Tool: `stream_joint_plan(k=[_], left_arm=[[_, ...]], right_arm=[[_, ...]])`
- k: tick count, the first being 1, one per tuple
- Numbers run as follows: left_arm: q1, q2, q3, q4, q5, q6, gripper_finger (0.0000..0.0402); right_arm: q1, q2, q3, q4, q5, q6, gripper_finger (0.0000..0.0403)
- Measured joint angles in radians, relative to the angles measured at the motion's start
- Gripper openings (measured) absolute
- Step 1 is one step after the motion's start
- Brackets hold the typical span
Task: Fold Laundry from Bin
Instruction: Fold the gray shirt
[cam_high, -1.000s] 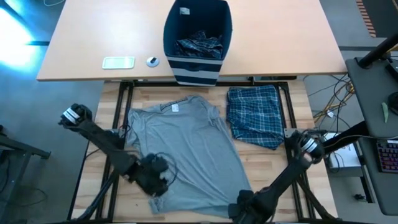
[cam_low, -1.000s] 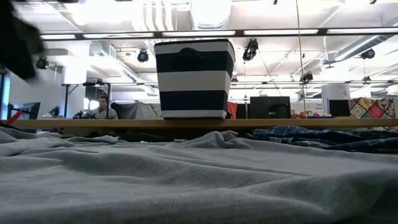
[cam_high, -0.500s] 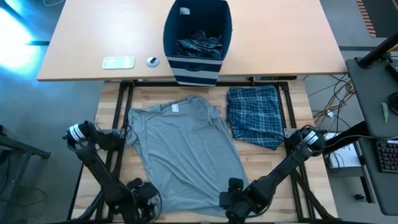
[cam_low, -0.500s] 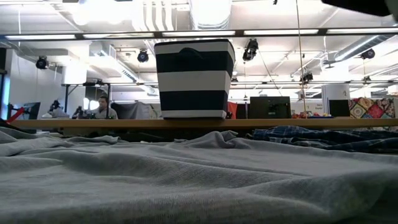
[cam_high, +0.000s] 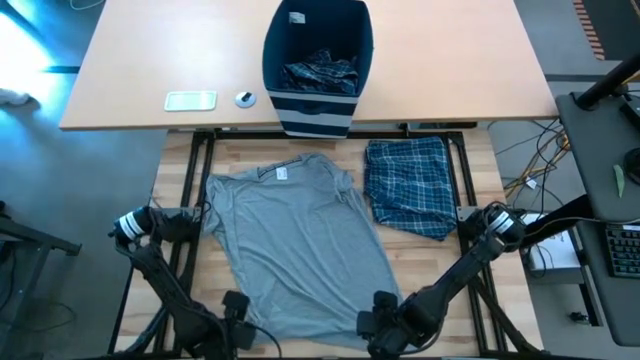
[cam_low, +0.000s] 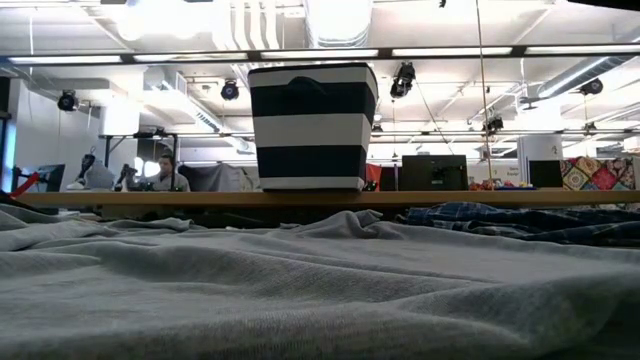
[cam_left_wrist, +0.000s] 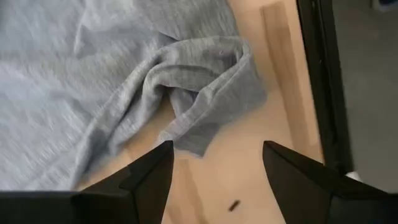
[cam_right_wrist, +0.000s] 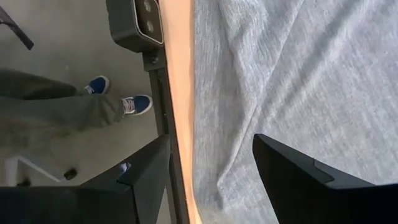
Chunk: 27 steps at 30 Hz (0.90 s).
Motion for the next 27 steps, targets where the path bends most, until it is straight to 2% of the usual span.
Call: stream_joint_plan(k=[3, 10, 12, 14, 16, 20, 23, 27], left_arm=[[0.003, 0.0, -0.016, 0.001, -0.001, 0.065, 0.023], [0.04, 0.0, -0.053, 0.031, -0.023, 0.074, 0.0227], [0.051, 0.0, -0.071, 0.077, -0.014, 0.073, 0.0218], [0.063, 0.0, -0.095, 0.144, 0.046, 0.051, 0.0193], [0.07, 0.0, -0.111, 0.17, 0.097, -0.019, 0.0151], [0.069, -0.028, -0.112, 0.17, 0.162, -0.196, 0.0026], [0.047, -0.096, -0.082, 0.197, 0.163, -0.339, 0.0014], [-0.014, -0.2, -0.091, 0.285, 0.098, -0.62, 0.0003]], right_arm=[[0.005, 0.0, 0.0, 0.0, 0.02, 0.017, 0.0226], [0.016, 0.0, 0.0, 0.0, 0.063, 0.039, 0.0226], [0.016, 0.0, 0.0, 0.0, 0.063, 0.038, 0.0226], [0.015, 0.0, 0.0, 0.001, 0.064, 0.036, 0.0226], [0.015, 0.0, 0.0, 0.0, 0.065, 0.033, 0.0226], [0.015, 0.0, 0.0, 0.0, 0.067, 0.006, 0.0226], [0.008, 0.0, 0.0, 0.0, 0.075, -0.029, 0.0226], [-0.01, 0.0, -0.001, 0.001, 0.081, -0.063, 0.0226]])
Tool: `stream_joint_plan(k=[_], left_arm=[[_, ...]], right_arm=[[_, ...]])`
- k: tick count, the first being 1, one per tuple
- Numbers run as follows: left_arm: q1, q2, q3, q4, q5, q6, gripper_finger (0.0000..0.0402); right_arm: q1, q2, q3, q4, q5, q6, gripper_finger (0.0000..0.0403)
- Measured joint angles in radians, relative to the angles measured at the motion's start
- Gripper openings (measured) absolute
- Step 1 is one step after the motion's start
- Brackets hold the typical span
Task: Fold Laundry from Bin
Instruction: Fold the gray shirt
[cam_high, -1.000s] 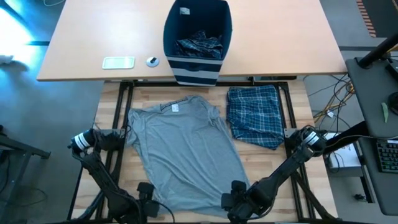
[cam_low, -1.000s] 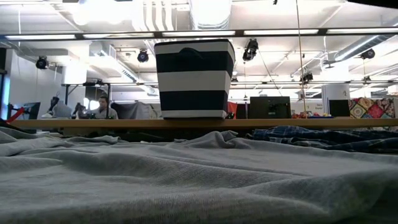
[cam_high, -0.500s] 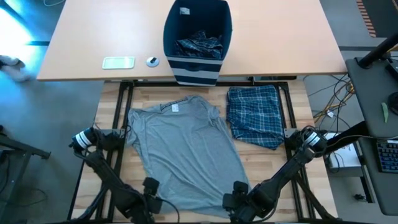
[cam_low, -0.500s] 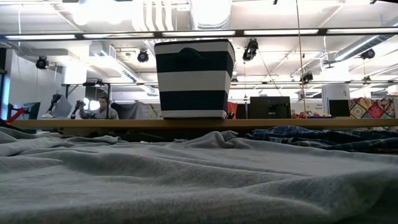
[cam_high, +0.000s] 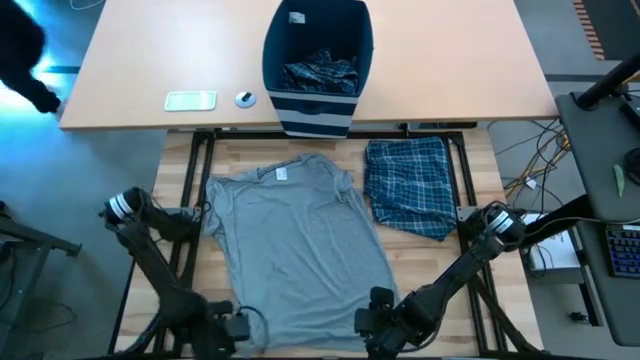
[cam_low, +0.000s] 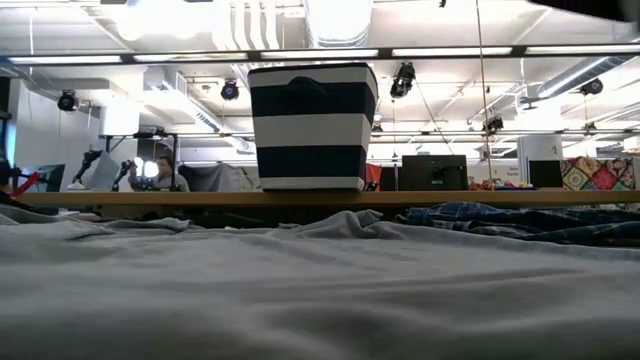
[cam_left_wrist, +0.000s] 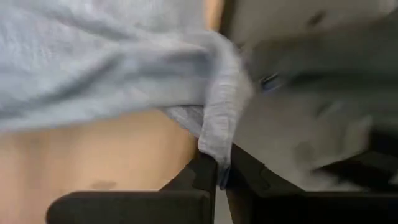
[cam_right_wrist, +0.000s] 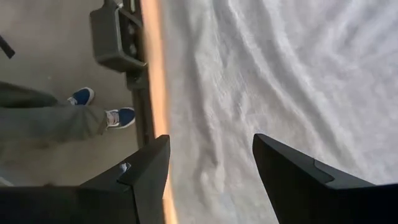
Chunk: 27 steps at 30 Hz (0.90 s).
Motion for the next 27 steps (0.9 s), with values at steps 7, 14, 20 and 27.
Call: stream_joint_plan(k=[7, 14, 20, 27], left_arm=[[-0.148, -0.06, -0.143, 0.498, -0.236, -0.491, 0.0003], [-0.255, 0.042, -0.307, 0.968, -0.455, -0.752, 0.0071], [-0.286, 0.017, -0.345, 1.019, -0.47, -0.767, 0.0183], [-0.162, -0.198, -0.371, 0.458, -0.653, -0.69, 0.0239]], right_arm=[[-0.018, 0.033, 0.0, 0.001, 0.006, -0.022, 0.0226], [-0.02, 0.131, -0.002, 0.0, -0.024, 0.0, 0.0226], [-0.012, 0.157, -0.003, -0.012, -0.06, 0.024, 0.0226], [-0.012, 0.117, -0.003, -0.057, -0.089, 0.024, 0.0226]])
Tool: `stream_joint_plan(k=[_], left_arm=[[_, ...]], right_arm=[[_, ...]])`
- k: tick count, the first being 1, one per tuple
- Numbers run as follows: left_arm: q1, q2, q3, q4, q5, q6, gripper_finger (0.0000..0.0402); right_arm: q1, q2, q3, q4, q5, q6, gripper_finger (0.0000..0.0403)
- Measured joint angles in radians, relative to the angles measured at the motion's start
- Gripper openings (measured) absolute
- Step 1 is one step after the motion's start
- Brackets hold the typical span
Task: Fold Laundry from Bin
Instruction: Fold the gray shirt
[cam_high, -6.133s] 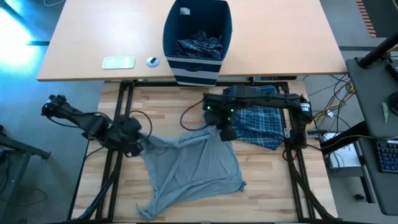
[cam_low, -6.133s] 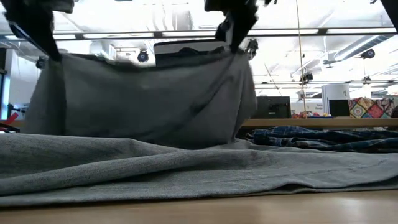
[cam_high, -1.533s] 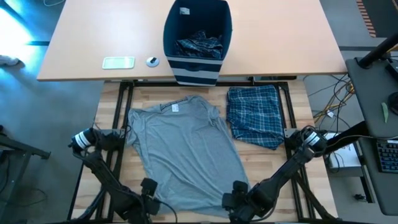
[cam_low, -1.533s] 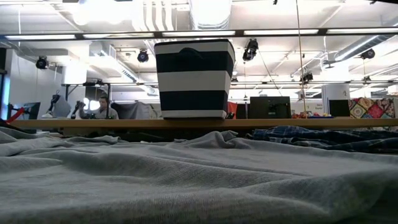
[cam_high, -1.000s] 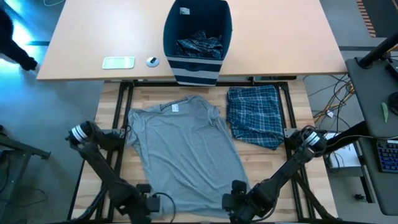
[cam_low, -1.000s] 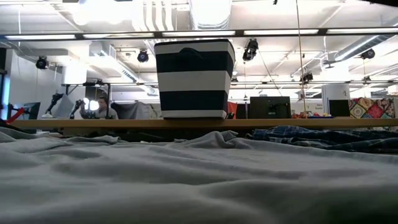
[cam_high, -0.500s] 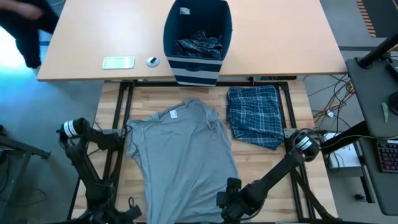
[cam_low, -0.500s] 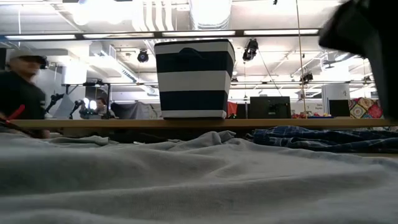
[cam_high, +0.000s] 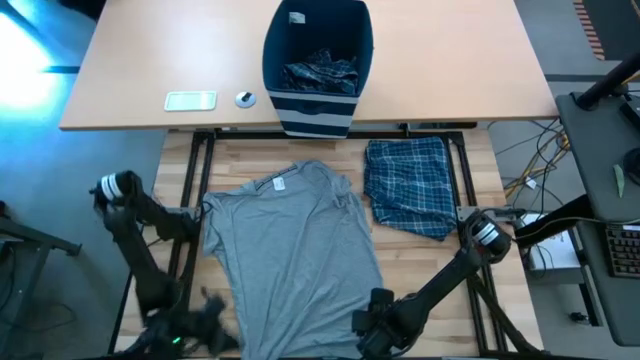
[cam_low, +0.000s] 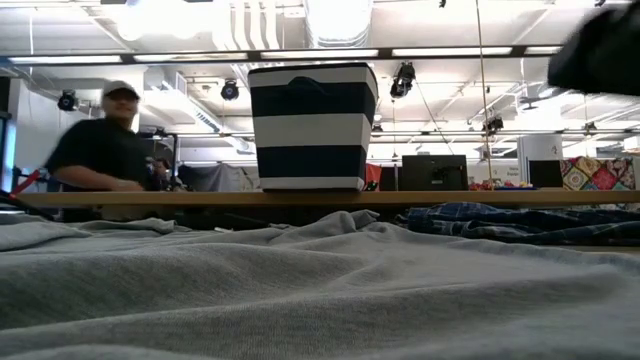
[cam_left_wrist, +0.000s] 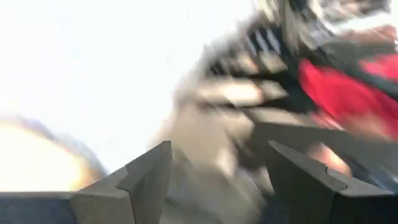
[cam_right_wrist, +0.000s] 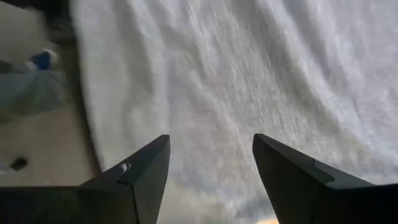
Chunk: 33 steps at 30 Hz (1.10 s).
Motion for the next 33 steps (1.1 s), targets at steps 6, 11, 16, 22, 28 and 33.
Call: stream_joint_plan(k=[6, 11, 16, 22, 28, 33], left_arm=[[0.266, -0.118, -0.209, -0.02, 0.122, 0.154, 0.0208], [0.413, -0.146, -0.395, -0.047, 0.272, 0.238, 0.0191], [0.541, -0.192, -0.465, -0.174, 0.258, 0.356, 0.0189], [0.731, -0.196, -0.474, -0.332, 0.166, 0.619, 0.0189], [0.849, -0.231, -0.408, -0.505, 0.213, 0.856, 0.0189], [0.788, -0.311, -0.246, -0.627, 0.319, 0.892, 0.0189]], right_arm=[[0.004, -0.023, -0.007, 0.0, -0.022, 0.008, 0.0226], [0.021, -0.001, -0.043, 0.027, -0.084, 0.075, 0.0226], [0.066, 0.005, -0.063, 0.08, -0.124, 0.161, 0.0226], [0.082, 0.006, -0.104, 0.073, -0.126, 0.182, 0.0226], [0.072, 0.001, -0.146, 0.075, -0.185, 0.13, 0.0226], [0.074, -0.027, -0.148, 0.003, -0.263, 0.113, 0.0226]])
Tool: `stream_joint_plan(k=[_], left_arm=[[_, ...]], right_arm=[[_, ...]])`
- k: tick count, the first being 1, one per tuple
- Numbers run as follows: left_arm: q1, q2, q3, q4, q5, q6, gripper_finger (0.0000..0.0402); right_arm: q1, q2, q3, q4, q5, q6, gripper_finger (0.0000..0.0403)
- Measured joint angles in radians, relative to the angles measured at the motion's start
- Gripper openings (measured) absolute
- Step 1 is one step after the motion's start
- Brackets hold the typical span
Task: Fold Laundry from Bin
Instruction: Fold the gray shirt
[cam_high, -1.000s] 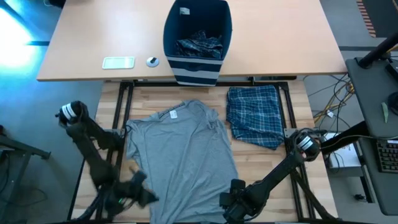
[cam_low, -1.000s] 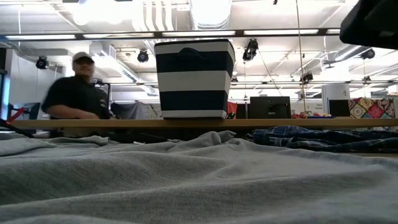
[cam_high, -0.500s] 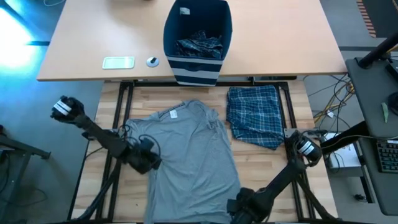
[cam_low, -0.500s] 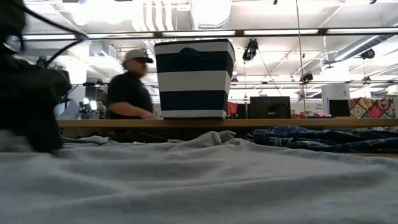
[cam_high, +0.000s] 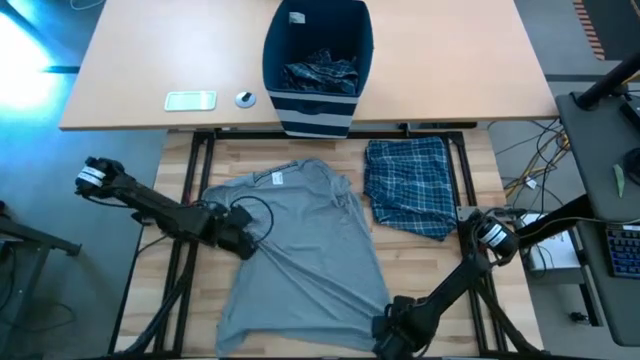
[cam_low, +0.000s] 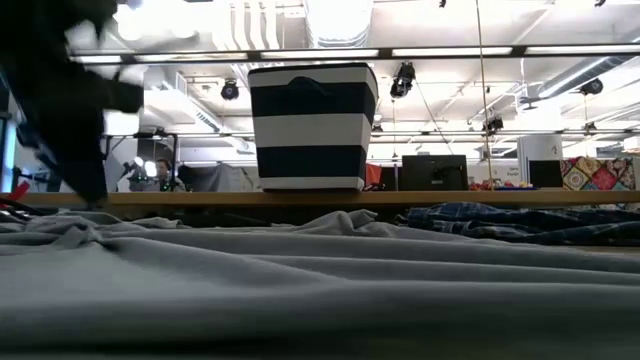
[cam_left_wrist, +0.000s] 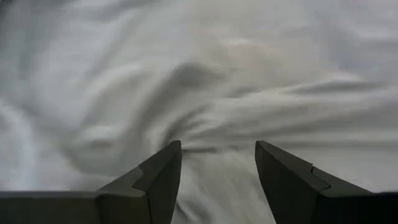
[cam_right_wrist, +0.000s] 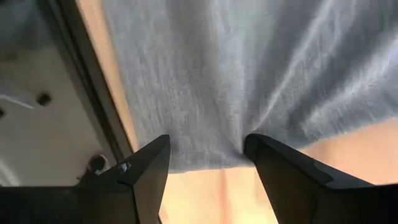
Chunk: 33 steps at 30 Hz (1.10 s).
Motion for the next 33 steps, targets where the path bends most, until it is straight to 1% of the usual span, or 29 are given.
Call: stream_joint_plan(k=[2, 5, 6, 9, 12, 14, 17, 18, 19, 21, 24, 25, 27, 29, 31, 33], left_arm=[[-0.078, -0.015, 0.071, 0.019, 0.016, -0.006, 0.0189], [-0.195, 0.008, 0.164, 0.063, -0.02, -0.019, 0.0189], [-0.227, 0.03, 0.183, 0.075, -0.031, -0.033, 0.0189], [-0.294, 0.134, 0.223, 0.162, -0.031, -0.055, 0.0189], [-0.335, 0.28, 0.239, 0.232, -0.032, -0.066, 0.0189], [-0.344, 0.38, 0.24, 0.221, -0.029, -0.08, 0.0189], [-0.343, 0.502, 0.237, 0.188, -0.028, -0.096, 0.0189], [-0.34, 0.528, 0.238, 0.182, -0.042, -0.092, 0.0189], [-0.337, 0.544, 0.239, 0.183, -0.047, -0.078, 0.0189], [-0.332, 0.556, 0.242, 0.173, -0.041, -0.056, 0.0189], [-0.328, 0.507, 0.248, 0.147, -0.007, -0.046, 0.0189], [-0.331, 0.481, 0.257, 0.127, 0.003, -0.046, 0.0189], [-0.349, 0.413, 0.299, 0.148, 0.001, -0.048, 0.0189], [-0.376, 0.367, 0.335, 0.17, -0.008, -0.049, 0.0189], [-0.404, 0.361, 0.358, 0.171, -0.008, -0.048, 0.0189], [-0.44, 0.367, 0.387, 0.232, -0.008, -0.039, 0.0189]], right_arm=[[0.001, -0.038, 0.014, 0.005, 0.034, 0.011, 0.0226], [-0.009, -0.098, 0.035, 0.103, 0.173, 0.011, 0.0226], [-0.015, -0.103, 0.037, 0.149, 0.217, -0.006, 0.0226], [-0.041, -0.072, 0.026, 0.245, 0.272, -0.063, 0.0226], [-0.057, -0.01, 0.021, 0.304, 0.276, -0.116, 0.0226], [-0.058, 0.027, 0.022, 0.316, 0.268, -0.129, 0.0226], [-0.039, 0.063, 0.021, 0.299, 0.211, -0.113, 0.0226], [-0.03, 0.064, 0.022, 0.275, 0.181, -0.105, 0.0226], [-0.017, 0.066, 0.023, 0.249, 0.183, -0.098, 0.0226], [-0.002, 0.053, 0.022, 0.175, 0.169, -0.083, 0.0226], [0.001, 0.012, 0.015, 0.094, 0.159, -0.059, 0.0226], [-0.001, -0.006, 0.016, 0.097, 0.161, -0.053, 0.0226], [-0.011, -0.049, 0.035, 0.104, 0.184, -0.057, 0.0226], [-0.019, -0.082, 0.05, 0.164, 0.216, -0.091, 0.0226], [-0.025, -0.089, 0.051, 0.225, 0.243, -0.134, 0.0226], [-0.032, -0.071, 0.047, 0.253, 0.247, -0.167, 0.0226]])
